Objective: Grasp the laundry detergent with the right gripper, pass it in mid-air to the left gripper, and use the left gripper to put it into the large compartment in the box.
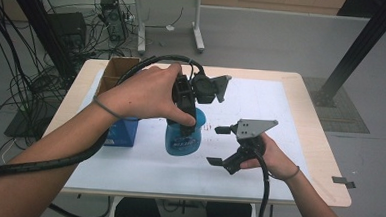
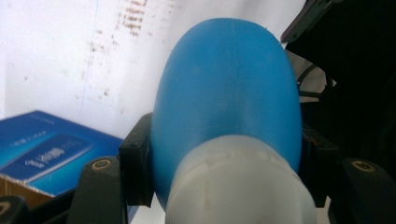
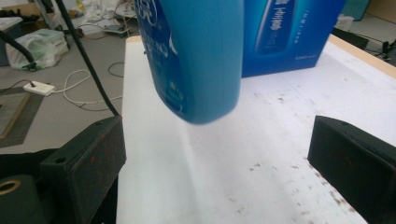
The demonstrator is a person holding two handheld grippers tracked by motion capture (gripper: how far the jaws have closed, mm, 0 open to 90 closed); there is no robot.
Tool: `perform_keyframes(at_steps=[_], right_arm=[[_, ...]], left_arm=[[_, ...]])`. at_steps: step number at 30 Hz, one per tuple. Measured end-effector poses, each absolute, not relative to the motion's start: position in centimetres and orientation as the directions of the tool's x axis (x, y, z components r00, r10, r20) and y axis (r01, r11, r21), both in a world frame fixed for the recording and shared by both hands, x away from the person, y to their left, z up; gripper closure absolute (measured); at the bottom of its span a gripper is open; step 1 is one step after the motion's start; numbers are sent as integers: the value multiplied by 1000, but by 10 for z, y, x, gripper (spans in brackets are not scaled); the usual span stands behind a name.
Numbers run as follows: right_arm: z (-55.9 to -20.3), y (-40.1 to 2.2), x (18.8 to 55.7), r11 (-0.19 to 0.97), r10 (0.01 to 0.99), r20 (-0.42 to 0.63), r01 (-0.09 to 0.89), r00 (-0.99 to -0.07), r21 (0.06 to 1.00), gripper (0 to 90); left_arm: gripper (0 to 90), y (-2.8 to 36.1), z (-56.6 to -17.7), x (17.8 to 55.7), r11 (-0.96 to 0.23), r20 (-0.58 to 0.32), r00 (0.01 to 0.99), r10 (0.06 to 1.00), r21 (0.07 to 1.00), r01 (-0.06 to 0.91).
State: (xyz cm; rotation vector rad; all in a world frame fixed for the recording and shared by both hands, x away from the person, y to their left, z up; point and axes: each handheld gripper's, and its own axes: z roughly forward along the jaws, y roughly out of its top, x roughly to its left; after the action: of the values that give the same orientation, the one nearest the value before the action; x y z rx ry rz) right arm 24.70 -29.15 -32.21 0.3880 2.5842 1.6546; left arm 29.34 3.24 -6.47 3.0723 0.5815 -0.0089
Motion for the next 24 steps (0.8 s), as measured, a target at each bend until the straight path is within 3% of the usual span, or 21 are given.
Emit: perform_keyframes(at_steps=[11,15,24], right_arm=[[-325,-301,247,389,261,105,204,-960,898,42],[-327,-305,246,384,285,112,221,-952,896,43],[-329,-309,247,384,313,116,238,-942,892,44]], left_arm=[[377,48,-59,303,-877,10,877,480,31,479],[377,61,-53,311,-812,-3,813,582,49,581],[377,81,-44,321,-732,9,733,681,64,679]])
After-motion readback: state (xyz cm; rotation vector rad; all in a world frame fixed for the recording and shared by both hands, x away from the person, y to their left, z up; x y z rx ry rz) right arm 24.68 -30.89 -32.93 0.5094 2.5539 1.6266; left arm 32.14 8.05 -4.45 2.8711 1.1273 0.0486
